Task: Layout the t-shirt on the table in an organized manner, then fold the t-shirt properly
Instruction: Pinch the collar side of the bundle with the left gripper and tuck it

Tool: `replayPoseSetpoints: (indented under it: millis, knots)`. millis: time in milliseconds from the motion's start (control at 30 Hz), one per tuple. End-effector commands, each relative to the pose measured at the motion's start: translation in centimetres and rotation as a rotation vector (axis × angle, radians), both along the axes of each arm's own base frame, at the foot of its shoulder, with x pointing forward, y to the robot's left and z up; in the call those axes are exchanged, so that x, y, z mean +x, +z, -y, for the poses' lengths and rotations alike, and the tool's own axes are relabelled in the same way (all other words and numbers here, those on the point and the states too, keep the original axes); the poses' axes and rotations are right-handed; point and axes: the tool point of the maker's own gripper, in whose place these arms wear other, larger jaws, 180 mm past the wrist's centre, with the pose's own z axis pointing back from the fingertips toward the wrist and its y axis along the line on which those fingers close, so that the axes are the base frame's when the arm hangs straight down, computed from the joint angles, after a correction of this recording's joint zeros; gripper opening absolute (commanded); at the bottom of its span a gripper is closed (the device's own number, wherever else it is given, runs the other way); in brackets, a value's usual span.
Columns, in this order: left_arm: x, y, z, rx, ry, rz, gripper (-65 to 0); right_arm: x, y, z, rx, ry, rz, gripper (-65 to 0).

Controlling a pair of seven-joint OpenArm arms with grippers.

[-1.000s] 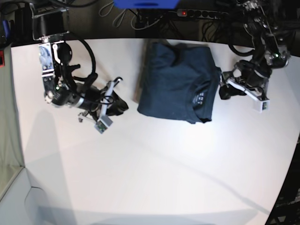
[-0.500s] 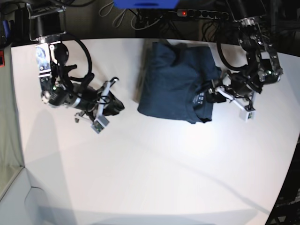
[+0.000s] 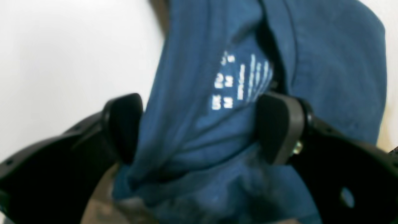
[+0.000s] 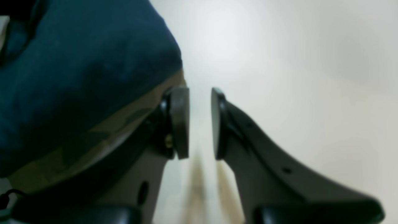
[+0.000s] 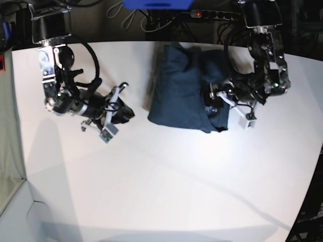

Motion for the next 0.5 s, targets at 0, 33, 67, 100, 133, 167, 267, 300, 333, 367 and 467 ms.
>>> replayPoseSetpoints:
  millis: [0,33,67,100,133,167,267,300,333,367,467]
  knots:
    - [1.1,0.7,0.1,-0.008,-0.003,0.032,-8.7,0.9,1.6,-0.2,0.030,0.003,0.051,-53.8]
    - [1.0,0.4,0.4,-0.012,-0.010,0.021,-8.8,0.9,1.6,-0.1,0.030,0.001,0.050,-53.8]
    - [1.1,0.0,0.7,-0.013,-0.023,0.007,-8.8,0.7,1.4,-0.1,0.030,0.001,0.046,-53.8]
    - [1.0,-0.4,1.0,-0.016,-0.033,-0.006,-8.9,0.6,1.3,-0.1,0.030,0.001,0.043,-53.8]
    - [0.8,-0.9,1.2,-0.015,-0.041,-0.025,-9.8,0.6,1.4,-0.2,0.030,0.002,0.044,-53.8]
    - [0.6,-1.4,1.4,-0.018,-0.045,-0.044,-11.9,0.5,1.6,-0.1,0.030,0.003,0.052,-53.8]
    - [0.1,-2.7,2.2,-0.023,-0.063,-0.073,-25.1,0.3,2.0,0.6,0.005,0.010,0.071,-53.8]
    - [0.0,-3.0,2.3,-0.023,-0.064,-0.070,-30.9,0.3,2.2,0.7,0.002,0.011,0.077,-53.8]
    - [0.0,-3.2,2.4,-0.020,-0.065,-0.065,-37.3,0.4,2.5,1.0,-0.003,0.008,0.086,-53.8]
    - [0.1,-3.2,2.1,-0.007,-0.067,-0.051,-43.8,0.3,2.4,1.9,-0.017,-0.006,0.086,-53.8]
    - [0.0,-3.4,2.7,0.020,-0.118,-0.038,-57.6,0.4,2.8,4.1,-0.045,-0.058,0.092,-53.8]
